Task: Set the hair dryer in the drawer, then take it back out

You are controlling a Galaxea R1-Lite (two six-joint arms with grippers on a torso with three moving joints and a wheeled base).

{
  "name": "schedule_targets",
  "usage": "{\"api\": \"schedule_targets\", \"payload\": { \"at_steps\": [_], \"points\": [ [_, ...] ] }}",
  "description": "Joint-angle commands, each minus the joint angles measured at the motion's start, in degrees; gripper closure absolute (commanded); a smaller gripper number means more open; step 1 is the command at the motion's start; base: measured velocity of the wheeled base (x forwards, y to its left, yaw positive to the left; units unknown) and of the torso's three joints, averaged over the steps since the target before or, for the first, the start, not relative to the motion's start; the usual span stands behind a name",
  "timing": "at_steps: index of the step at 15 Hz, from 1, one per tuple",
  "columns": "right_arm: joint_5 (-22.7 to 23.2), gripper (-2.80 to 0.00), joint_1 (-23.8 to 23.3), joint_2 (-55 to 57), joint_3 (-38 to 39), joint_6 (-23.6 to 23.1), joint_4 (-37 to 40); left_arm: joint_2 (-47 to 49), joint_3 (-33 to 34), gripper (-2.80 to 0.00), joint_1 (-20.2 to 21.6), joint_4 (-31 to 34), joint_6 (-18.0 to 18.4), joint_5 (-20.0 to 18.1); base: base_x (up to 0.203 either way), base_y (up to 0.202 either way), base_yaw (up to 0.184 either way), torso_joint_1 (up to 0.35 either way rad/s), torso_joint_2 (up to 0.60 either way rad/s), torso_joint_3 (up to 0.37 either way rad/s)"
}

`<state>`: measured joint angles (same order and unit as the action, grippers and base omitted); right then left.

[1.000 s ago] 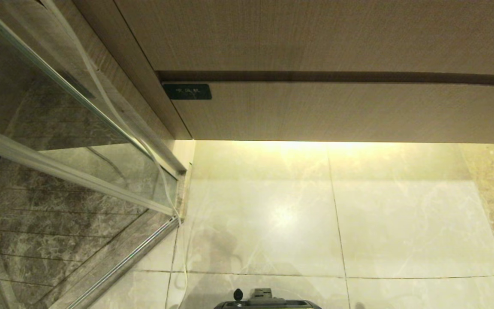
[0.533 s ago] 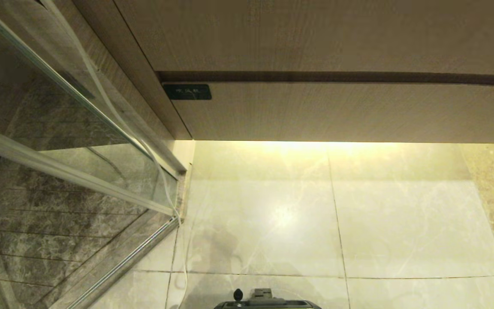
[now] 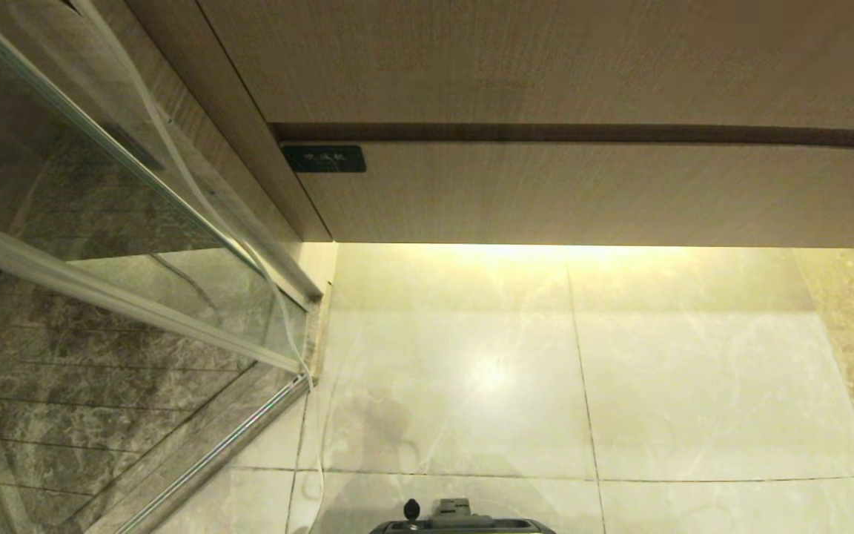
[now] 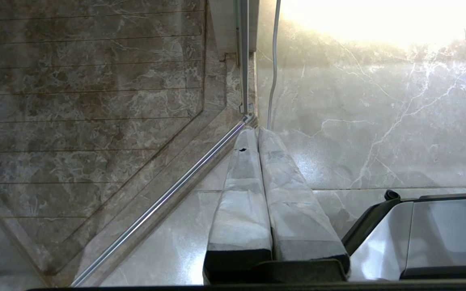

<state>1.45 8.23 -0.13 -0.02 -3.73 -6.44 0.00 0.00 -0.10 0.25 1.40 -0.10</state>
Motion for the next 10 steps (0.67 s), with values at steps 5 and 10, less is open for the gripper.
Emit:
{"api": "schedule_targets", "payload": {
  "at_steps": [5,10],
  "points": [
    [0.0,0.0,0.0,-2.2,2.3,0.0,0.2,0.0,0.1,0.0,0.0,0.0,0.0,0.0,0.0,0.0,0.0,0.0,0.0,0.0],
    [-0.1,0.0,0.0,-2.2,2.3,0.0,0.1,0.0,0.1,0.0,-0.1,0.0,0.0,0.0,0.0,0.0,0.0,0.0,0.0,0.0]
  ]
}}
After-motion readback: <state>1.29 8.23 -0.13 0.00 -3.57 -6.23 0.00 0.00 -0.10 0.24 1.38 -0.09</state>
